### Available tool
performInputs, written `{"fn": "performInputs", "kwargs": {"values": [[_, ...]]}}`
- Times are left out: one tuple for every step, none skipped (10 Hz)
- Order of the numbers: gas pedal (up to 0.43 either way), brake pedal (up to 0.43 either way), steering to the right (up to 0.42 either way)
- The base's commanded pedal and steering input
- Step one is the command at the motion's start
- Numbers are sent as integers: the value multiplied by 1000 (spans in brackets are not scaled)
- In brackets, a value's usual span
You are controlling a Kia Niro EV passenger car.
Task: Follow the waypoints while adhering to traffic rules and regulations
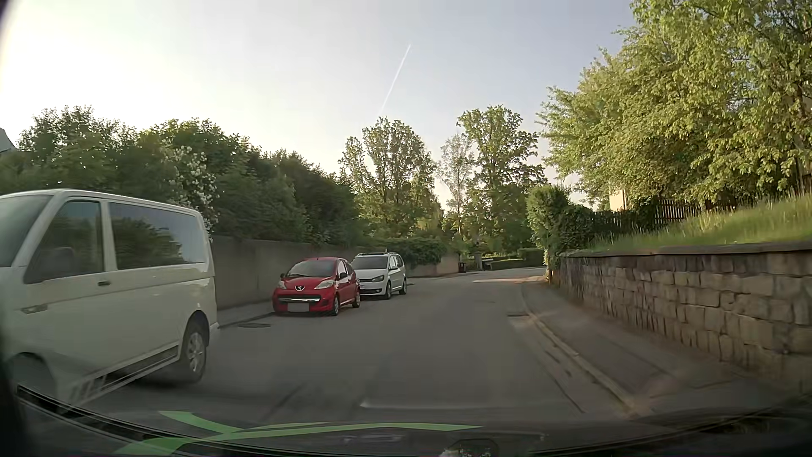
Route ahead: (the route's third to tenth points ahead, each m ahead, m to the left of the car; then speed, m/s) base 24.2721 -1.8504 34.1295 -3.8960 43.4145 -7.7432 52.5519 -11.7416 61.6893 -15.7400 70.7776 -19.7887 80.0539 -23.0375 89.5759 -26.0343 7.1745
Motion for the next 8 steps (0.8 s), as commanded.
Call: {"fn": "performInputs", "kwargs": {"values": [[118, 0, 19], [118, 0, 20], [118, 0, 20], [118, 0, 21], [98, 0, 26], [98, 0, 30], [98, 0, 32], [98, 0, 29]]}}
